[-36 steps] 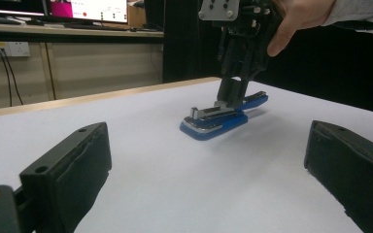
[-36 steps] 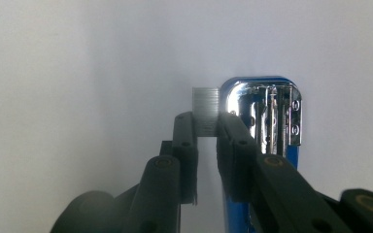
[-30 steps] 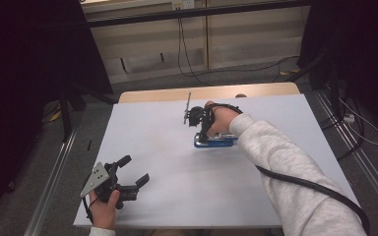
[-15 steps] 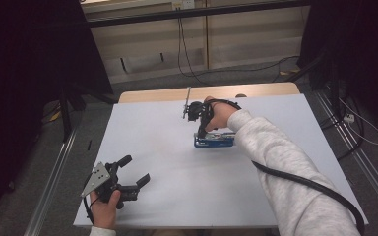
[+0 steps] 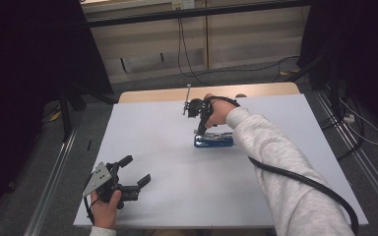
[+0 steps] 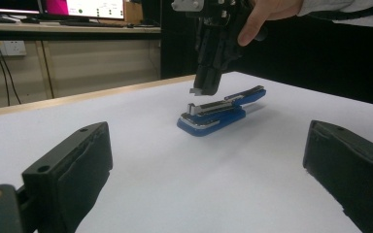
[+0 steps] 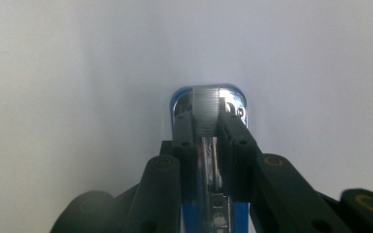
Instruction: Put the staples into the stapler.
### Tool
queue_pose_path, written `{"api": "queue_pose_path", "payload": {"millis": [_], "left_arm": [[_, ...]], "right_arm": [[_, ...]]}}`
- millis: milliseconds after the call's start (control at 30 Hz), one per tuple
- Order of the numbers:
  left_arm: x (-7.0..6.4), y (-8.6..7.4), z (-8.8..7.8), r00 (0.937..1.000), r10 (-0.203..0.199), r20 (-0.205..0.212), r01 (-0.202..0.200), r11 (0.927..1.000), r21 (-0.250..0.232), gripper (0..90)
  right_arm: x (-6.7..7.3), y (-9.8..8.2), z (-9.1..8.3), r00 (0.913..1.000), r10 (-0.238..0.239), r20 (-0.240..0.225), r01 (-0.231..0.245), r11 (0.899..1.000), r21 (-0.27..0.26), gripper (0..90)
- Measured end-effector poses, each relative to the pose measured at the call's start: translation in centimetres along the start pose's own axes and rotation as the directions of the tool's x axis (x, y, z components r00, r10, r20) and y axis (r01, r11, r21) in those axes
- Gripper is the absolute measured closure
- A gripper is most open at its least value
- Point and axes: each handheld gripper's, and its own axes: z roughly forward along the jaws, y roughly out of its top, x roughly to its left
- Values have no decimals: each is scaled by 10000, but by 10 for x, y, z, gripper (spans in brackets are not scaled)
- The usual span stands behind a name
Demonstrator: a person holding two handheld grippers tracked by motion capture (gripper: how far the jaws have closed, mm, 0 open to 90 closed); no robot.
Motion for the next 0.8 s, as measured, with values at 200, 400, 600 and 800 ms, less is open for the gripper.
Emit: {"api": "queue_pose_path", "payload": {"millis": [200, 400, 600, 800], "left_arm": [[-1, 0, 0, 9999, -81, 110, 81, 10000, 20, 38], [-1, 0, 1, 10000, -71, 16, 71, 10000, 23, 39], [-2, -1, 1, 9999, -158, 71, 157, 9998, 82, 39], [-2, -1, 2, 9999, -129, 89, 128, 9999, 88, 40]], "right_arm": [[-2, 0, 2, 10000, -16, -18, 16, 10000, 90, 789], [-5, -1, 4, 10000, 24, 14, -24, 9999, 160, 789], [-6, -1, 4, 10000, -41, 48, 40, 9998, 173, 789], [-7, -3, 7, 9999, -120, 50, 119, 9998, 181, 789]]}}
